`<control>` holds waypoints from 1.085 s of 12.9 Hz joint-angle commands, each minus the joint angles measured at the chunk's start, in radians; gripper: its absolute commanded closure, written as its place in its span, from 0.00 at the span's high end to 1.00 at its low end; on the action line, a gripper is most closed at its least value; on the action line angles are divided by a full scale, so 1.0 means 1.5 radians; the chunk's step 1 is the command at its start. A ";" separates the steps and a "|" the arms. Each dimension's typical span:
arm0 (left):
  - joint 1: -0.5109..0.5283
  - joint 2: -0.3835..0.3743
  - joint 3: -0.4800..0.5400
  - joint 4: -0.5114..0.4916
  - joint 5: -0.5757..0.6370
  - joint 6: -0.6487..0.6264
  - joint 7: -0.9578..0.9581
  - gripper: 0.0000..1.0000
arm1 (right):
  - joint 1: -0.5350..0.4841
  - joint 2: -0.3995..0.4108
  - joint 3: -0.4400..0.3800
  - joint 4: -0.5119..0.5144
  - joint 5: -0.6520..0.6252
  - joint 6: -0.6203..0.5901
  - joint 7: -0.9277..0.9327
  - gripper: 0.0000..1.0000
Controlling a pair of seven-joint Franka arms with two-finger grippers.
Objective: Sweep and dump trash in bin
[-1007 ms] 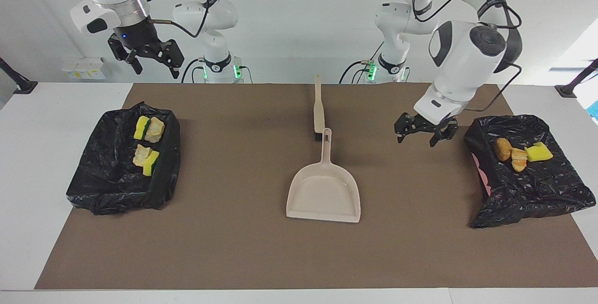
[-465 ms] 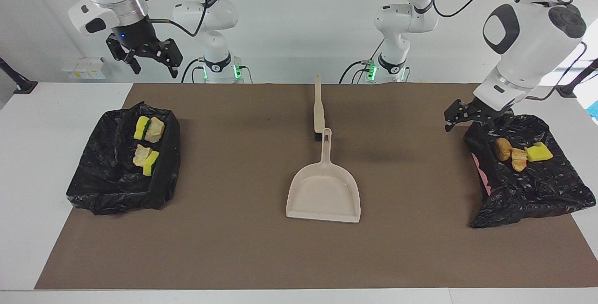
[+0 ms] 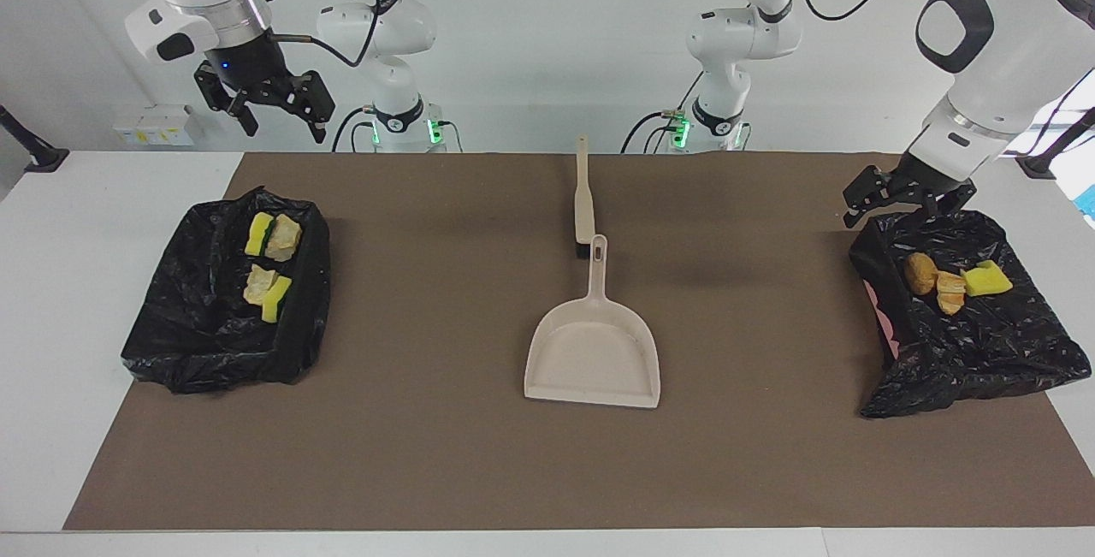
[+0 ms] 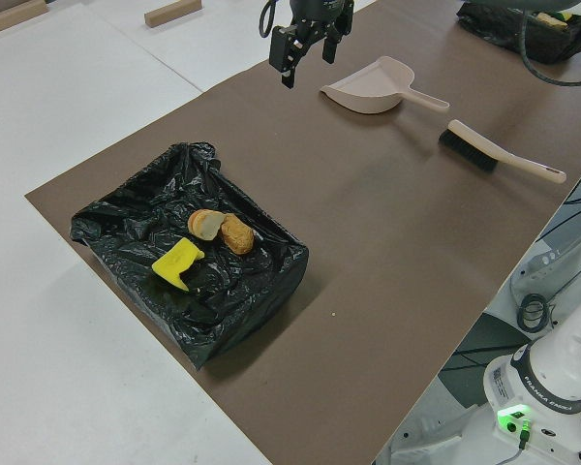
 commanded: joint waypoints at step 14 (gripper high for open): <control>-0.013 -0.081 -0.006 -0.022 0.067 -0.102 -0.022 1.00 | -0.003 -0.017 -0.004 -0.020 0.007 0.002 -0.020 1.00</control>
